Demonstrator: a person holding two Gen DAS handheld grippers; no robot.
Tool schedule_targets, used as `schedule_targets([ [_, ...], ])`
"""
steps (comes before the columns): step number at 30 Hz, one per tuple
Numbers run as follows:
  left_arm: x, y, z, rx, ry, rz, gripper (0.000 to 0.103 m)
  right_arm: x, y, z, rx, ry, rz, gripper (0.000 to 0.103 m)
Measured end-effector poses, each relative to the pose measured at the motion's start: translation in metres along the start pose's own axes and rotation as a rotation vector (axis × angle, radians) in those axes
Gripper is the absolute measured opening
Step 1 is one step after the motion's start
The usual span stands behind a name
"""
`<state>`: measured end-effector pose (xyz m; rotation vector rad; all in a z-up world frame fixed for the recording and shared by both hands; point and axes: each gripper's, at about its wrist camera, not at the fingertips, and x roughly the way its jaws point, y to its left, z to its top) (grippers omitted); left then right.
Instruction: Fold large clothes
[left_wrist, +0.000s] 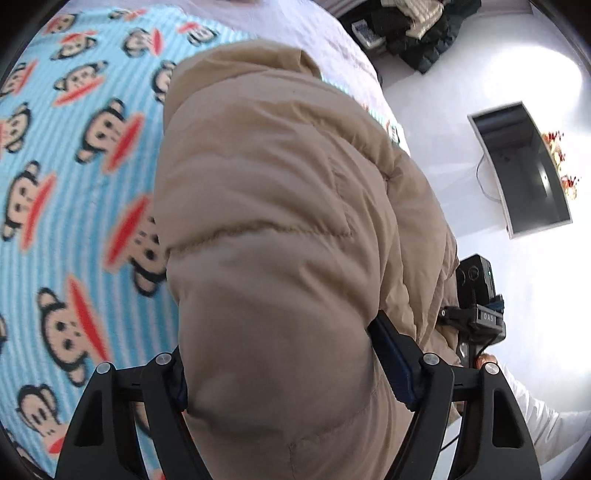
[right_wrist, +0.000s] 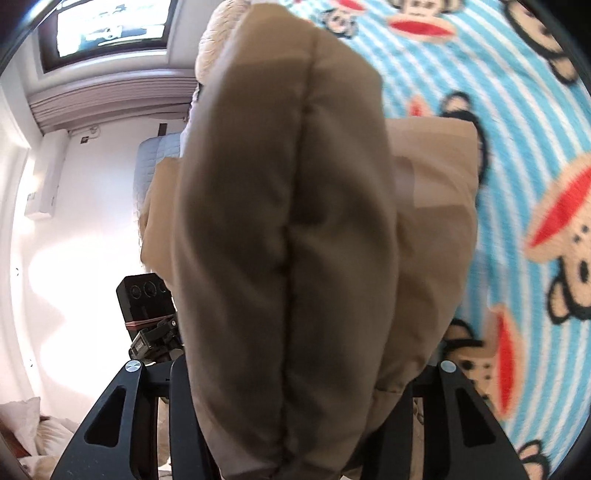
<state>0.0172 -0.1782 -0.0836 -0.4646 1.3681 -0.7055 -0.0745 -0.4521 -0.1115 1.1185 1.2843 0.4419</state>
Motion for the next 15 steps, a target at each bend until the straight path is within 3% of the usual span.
schedule_targets([
  [6,-0.061,0.046,0.02,-0.015,-0.078,0.013,0.08,0.046,0.052,0.009,-0.072,0.016,0.014,0.05],
  [15,-0.145,0.159,0.068,-0.042,-0.146,0.077,0.08,0.185,0.125,0.037,-0.14,0.019,0.036,0.05],
])
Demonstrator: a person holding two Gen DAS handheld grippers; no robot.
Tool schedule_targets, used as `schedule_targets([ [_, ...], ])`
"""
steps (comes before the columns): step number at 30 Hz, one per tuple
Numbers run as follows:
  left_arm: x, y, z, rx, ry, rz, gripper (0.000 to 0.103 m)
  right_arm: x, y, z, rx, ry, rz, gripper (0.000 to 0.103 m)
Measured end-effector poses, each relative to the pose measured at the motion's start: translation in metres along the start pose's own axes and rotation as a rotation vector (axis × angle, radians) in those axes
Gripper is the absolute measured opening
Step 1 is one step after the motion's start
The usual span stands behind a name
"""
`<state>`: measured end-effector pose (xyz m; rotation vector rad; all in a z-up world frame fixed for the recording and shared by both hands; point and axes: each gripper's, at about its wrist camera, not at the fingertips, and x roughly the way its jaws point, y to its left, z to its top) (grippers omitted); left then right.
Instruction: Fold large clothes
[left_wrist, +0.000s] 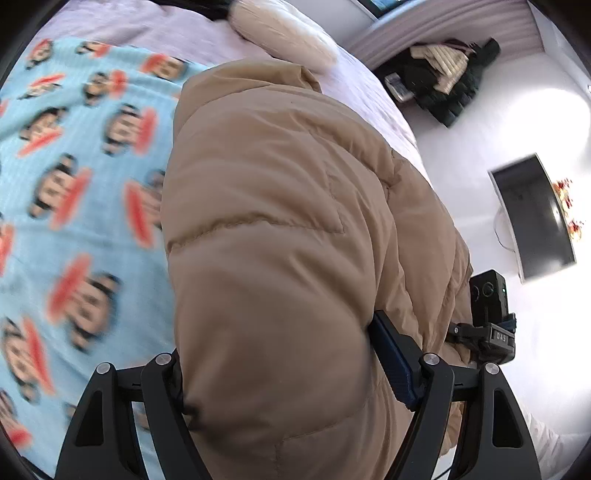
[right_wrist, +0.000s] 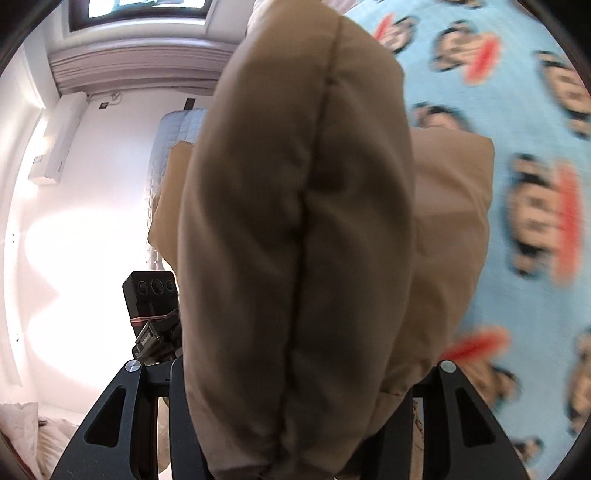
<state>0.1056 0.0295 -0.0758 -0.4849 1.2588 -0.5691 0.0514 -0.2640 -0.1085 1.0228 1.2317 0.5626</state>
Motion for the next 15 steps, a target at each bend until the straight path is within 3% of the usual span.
schedule_targets([
  [5,-0.02,0.069,0.03,-0.025,-0.048,0.058,0.08,0.072,0.018,0.029,-0.02,0.015,-0.006,0.05],
  [8,-0.008,0.113,0.039,-0.069,-0.052,0.096,0.08,0.1,0.015,0.045,-0.009,0.02,-0.06,0.053],
  [12,-0.007,0.138,0.032,-0.132,-0.058,0.091,0.082,0.117,0.013,0.051,0.047,0.008,-0.186,0.063],
  [13,-0.013,0.136,0.031,-0.12,-0.068,0.112,0.082,0.112,0.015,0.05,0.047,0.007,-0.209,0.064],
  [15,-0.028,0.133,0.027,-0.077,-0.089,0.164,0.082,0.095,0.029,0.047,0.012,-0.026,-0.336,0.064],
])
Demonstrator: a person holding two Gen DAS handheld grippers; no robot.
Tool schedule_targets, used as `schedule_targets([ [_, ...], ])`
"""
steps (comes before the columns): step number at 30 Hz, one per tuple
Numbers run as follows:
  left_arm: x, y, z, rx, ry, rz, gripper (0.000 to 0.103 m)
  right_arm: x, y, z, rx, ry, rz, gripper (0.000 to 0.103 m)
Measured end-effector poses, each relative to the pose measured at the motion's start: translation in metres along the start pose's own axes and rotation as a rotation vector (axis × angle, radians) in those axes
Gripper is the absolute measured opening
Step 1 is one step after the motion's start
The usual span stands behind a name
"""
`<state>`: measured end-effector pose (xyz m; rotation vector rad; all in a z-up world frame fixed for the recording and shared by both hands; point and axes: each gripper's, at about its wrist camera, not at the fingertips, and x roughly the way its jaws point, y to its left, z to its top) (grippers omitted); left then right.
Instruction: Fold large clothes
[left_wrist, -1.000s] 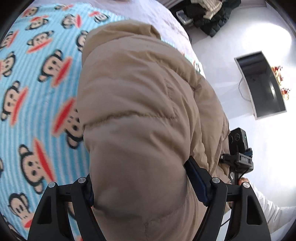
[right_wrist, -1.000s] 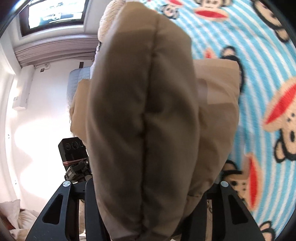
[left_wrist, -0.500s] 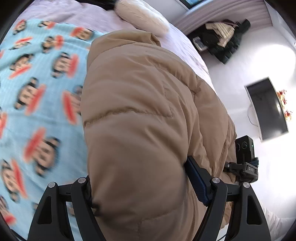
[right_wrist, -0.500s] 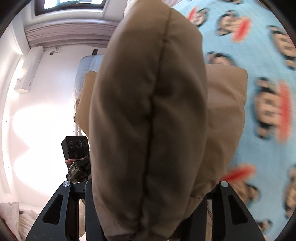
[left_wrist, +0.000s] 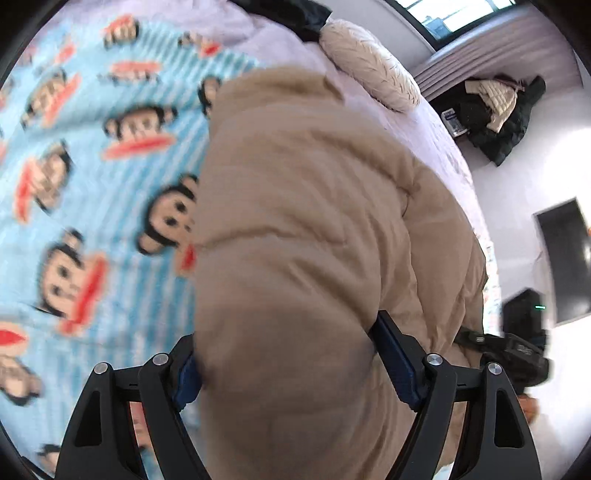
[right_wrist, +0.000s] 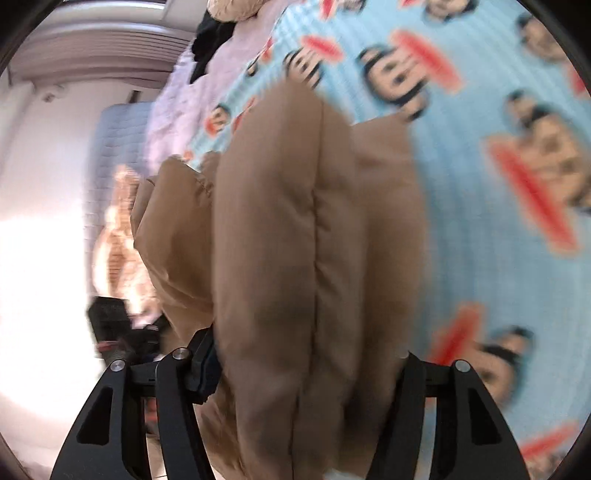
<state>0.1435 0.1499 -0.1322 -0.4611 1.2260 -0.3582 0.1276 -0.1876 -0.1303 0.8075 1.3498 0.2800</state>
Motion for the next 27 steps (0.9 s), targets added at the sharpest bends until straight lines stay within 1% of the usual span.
schedule_targets([
  [1,-0.011,-0.002,0.002,0.024,-0.027,0.021,0.082,-0.016,0.005,-0.004,-0.029,-0.05,-0.075,0.064],
  [2,-0.02,-0.003,0.006,0.039,-0.052,0.036,0.082,-0.028,0.014,-0.007,-0.069,-0.124,-0.165,0.064],
  [3,-0.027,-0.003,0.013,0.047,-0.073,0.043,0.082,-0.044,0.019,-0.013,-0.098,-0.182,-0.222,0.062],
  [4,-0.034,-0.002,0.019,0.054,-0.1,0.05,0.082,-0.065,0.027,-0.019,-0.132,-0.252,-0.236,0.058],
  [5,-0.038,-0.003,0.027,0.062,-0.121,0.057,0.082,-0.073,0.035,-0.02,-0.144,-0.279,-0.213,0.047],
  [6,-0.039,-0.012,0.034,0.068,-0.134,0.061,0.082,-0.079,0.041,-0.021,-0.15,-0.289,-0.18,0.045],
  [7,-0.036,-0.019,0.044,0.073,-0.143,0.064,0.082,-0.081,0.046,-0.019,-0.153,-0.277,-0.136,0.045],
  [8,-0.03,-0.026,0.052,0.077,-0.15,0.067,0.082,-0.079,0.047,-0.017,-0.151,-0.239,-0.081,0.044],
  [9,-0.024,-0.032,0.059,0.083,-0.156,0.064,0.082,-0.08,0.036,-0.026,-0.139,-0.199,-0.042,0.044],
  [10,-0.019,-0.037,0.063,0.092,-0.161,0.067,0.082,-0.062,0.034,-0.018,-0.106,-0.144,0.006,0.045],
  [12,-0.009,-0.046,0.067,0.125,-0.166,0.109,0.082,-0.032,0.033,-0.022,-0.045,-0.087,0.057,0.045],
  [14,0.005,-0.049,0.069,0.153,-0.165,0.185,0.082,-0.002,0.021,-0.013,0.033,-0.061,0.079,0.045],
  [16,0.017,-0.047,0.068,0.143,-0.159,0.226,0.082,0.011,0.008,-0.009,0.105,-0.069,0.143,0.045],
  [17,0.021,-0.046,0.069,0.129,-0.154,0.239,0.082,0.011,0.005,-0.009,0.124,-0.088,0.182,0.022],
  [18,0.026,-0.044,0.07,0.114,-0.15,0.248,0.082,0.007,0.006,-0.01,0.123,-0.11,0.205,0.004],
  [20,0.033,-0.049,0.071,0.108,-0.145,0.256,0.082,-0.006,0.014,-0.013,0.077,-0.162,0.199,0.003],
  [21,0.036,-0.055,0.07,0.119,-0.14,0.264,0.082,-0.015,0.014,-0.013,0.051,-0.174,0.174,0.003],
  [23,0.048,-0.074,0.067,0.173,-0.122,0.301,0.082,-0.024,0.016,-0.018,0.02,-0.185,0.089,0.003],
  [25,0.056,-0.089,0.062,0.219,-0.11,0.328,0.082,-0.026,0.003,-0.026,0.038,-0.181,0.036,0.003],
  [27,0.065,-0.099,0.055,0.258,-0.108,0.345,0.082,-0.025,-0.013,-0.032,0.07,-0.177,0.011,0.003],
])
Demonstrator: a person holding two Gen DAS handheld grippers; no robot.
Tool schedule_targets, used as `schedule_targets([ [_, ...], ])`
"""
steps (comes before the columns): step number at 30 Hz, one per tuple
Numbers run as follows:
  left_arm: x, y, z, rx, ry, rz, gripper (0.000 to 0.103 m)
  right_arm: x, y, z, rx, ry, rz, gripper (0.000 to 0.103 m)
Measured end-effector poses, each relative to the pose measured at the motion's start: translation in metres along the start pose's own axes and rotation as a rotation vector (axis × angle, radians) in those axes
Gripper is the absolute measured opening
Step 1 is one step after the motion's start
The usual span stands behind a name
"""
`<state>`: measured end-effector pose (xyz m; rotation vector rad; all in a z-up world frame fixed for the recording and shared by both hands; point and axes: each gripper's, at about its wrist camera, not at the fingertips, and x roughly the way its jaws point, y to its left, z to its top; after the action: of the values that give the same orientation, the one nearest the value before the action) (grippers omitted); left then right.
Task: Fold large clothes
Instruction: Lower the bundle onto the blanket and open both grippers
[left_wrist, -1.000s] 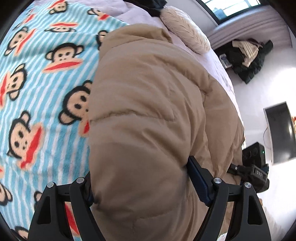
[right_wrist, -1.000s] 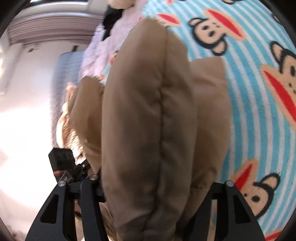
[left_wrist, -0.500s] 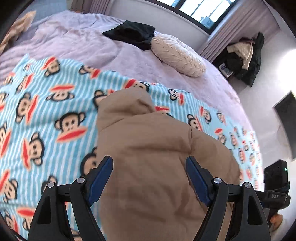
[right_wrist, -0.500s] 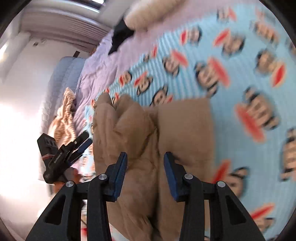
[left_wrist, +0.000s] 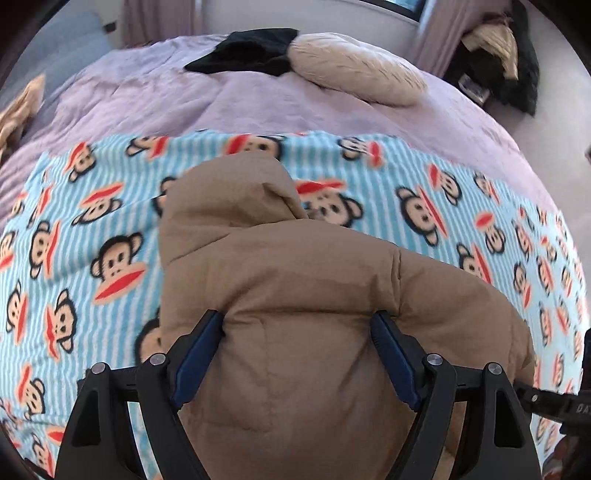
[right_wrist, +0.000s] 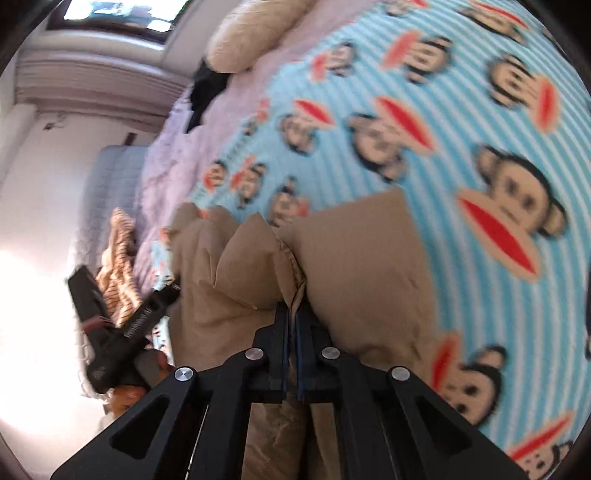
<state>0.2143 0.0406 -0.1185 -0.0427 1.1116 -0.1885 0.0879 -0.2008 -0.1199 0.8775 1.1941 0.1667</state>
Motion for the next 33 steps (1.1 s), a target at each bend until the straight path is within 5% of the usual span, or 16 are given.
schedule_targets([
  [6,0.0,-0.005,-0.006,0.023,0.0,0.019,0.083,0.004,-0.017,-0.009,0.054,0.009,-0.061,0.003],
  [15,-0.041,0.017,-0.016,-0.001,0.003,-0.032,0.083,-0.046,0.059,-0.052,-0.215,0.001,-0.139,0.006],
  [23,-0.105,0.046,-0.103,0.028,0.066,-0.076,0.083,-0.041,0.053,-0.096,-0.274,0.077,-0.24,0.006],
  [28,-0.094,0.05,-0.157,0.002,0.127,-0.055,0.088,-0.022,0.029,-0.117,-0.216,0.126,-0.306,0.006],
  [33,-0.088,0.052,-0.164,-0.042,0.168,-0.037,0.093,-0.003,0.012,-0.126,-0.188,0.156,-0.35,0.006],
])
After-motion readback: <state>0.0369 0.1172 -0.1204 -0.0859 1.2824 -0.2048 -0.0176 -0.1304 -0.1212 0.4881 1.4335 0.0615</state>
